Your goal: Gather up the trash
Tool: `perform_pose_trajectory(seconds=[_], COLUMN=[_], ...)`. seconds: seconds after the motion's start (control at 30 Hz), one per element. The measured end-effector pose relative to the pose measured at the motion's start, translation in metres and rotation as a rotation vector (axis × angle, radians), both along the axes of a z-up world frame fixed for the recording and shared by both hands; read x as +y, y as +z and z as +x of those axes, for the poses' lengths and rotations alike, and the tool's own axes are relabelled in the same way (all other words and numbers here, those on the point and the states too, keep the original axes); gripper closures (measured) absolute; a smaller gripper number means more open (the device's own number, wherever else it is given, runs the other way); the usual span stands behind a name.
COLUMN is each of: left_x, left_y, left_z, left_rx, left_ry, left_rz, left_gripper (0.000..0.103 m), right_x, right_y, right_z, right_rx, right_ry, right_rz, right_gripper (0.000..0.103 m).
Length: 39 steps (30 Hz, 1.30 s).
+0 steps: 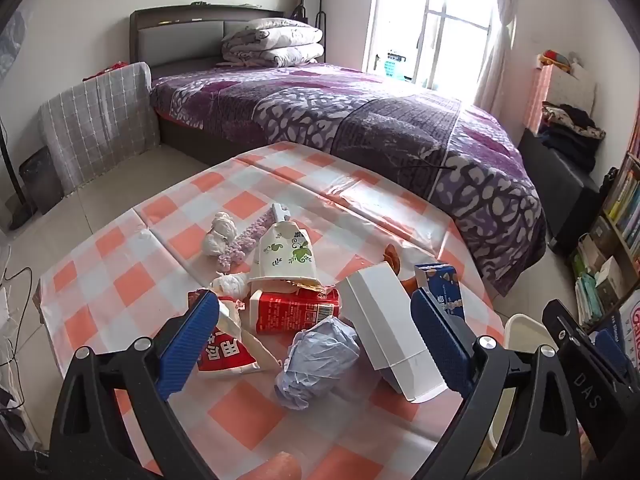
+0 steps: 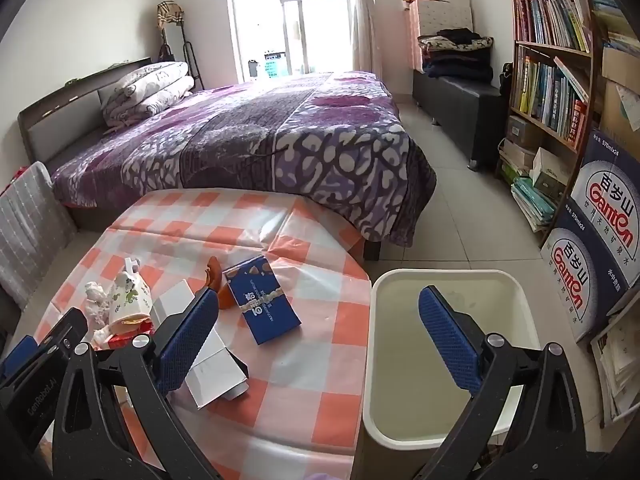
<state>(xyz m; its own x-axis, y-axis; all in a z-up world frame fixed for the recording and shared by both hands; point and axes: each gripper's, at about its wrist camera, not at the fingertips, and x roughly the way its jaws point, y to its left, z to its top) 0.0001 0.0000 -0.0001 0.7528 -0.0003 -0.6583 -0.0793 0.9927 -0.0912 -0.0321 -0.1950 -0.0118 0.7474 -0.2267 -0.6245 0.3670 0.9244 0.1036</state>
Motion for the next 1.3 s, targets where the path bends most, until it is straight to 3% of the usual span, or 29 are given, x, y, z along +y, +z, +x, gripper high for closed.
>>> perform_pose_trajectory(seconds=[0.1,0.17,1.3], left_x=[0.0,0.0,0.003], left_y=[0.0,0.0,-0.011], left_z=[0.0,0.0,0.0], left_rx=[0.002,-0.001,0.014], left_ry=[0.001,-0.001,0.0], left_rz=[0.0,-0.002,-0.007], left_gripper=[0.009,0.009,0.009], right_x=[-0.005,0.0,0.001], right_y=[-0.003,-0.002,-0.003], right_z=[0.001,0.0,0.0], right_rx=[-0.007,-0.007,0.007], right_ry=[-0.004,0.003,0.004], right_rz=[0.016,-0.034,-0.02], right_gripper=[0.007,0.007,0.007])
